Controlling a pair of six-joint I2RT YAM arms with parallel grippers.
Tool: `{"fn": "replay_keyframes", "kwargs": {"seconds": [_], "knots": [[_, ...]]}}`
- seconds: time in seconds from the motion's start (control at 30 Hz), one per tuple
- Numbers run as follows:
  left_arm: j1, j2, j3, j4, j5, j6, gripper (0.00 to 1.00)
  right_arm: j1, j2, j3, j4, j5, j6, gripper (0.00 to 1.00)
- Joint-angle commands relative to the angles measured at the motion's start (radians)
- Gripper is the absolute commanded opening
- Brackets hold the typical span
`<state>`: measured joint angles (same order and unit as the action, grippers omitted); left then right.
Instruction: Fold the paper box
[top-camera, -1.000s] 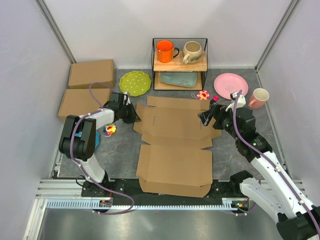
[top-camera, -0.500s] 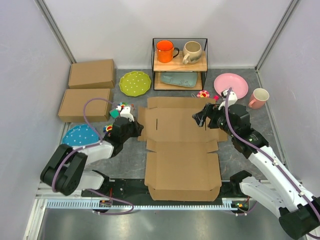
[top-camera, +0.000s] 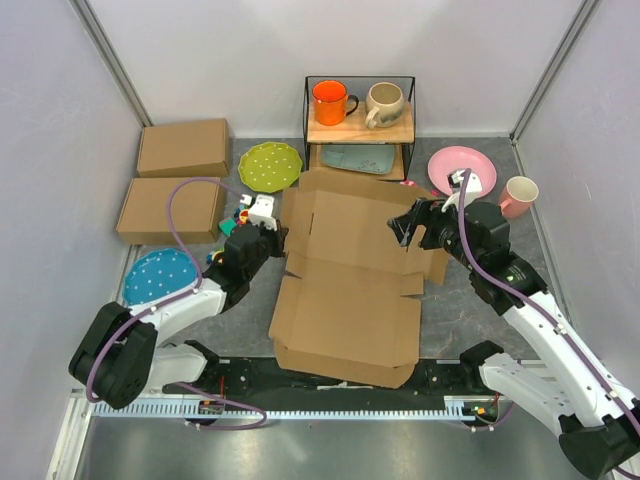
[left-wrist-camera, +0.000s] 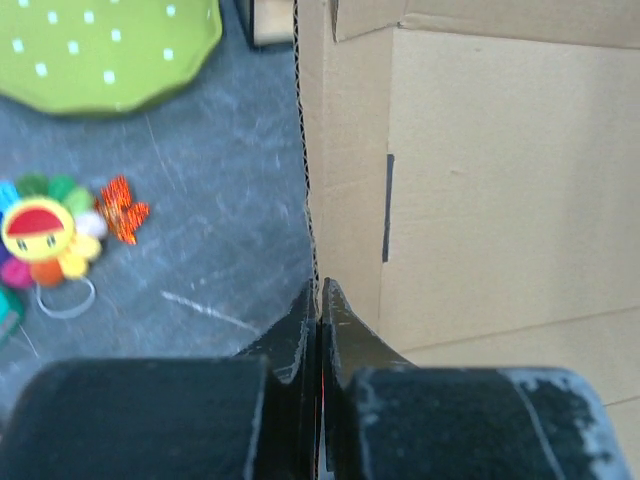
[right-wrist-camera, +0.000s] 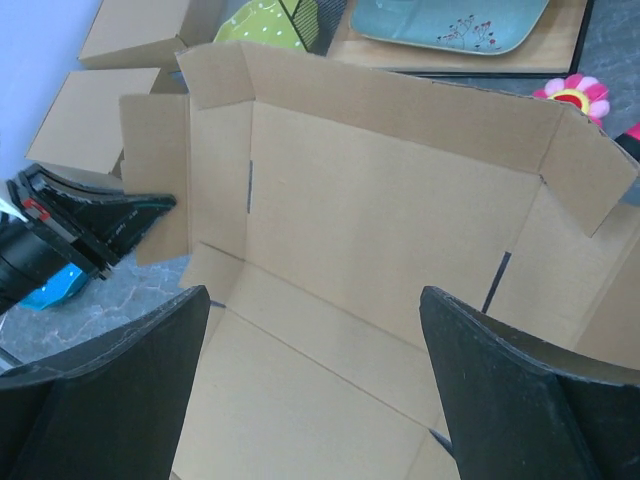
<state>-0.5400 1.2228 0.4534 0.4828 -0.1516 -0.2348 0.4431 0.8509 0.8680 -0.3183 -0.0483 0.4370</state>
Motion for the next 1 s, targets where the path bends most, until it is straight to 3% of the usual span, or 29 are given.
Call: {"fn": "replay_keyframes", "kwargs": {"seconds": [0.0,0.47,0.67,0.97], "knots": [[0.012,0.01,0.094,-0.039,0.041,0.221,0.02,0.008,-0.016,0.042,-0.024,0.041,-0.041,0.95],[0.035,0.037,0.05,0.051,0.19,0.315,0.02,0.043,0.141,0.16,-0.093,0.09,-0.15,0.94],[0.035,0.006,0.015,0.095,0.211,0.301,0.02,0.063,0.207,0.161,0.067,0.084,-0.207,0.98],[0.003,0.026,-0.013,0.132,0.204,0.287,0.02,0.112,0.456,0.316,0.168,0.119,-0.375,0.98]]}}
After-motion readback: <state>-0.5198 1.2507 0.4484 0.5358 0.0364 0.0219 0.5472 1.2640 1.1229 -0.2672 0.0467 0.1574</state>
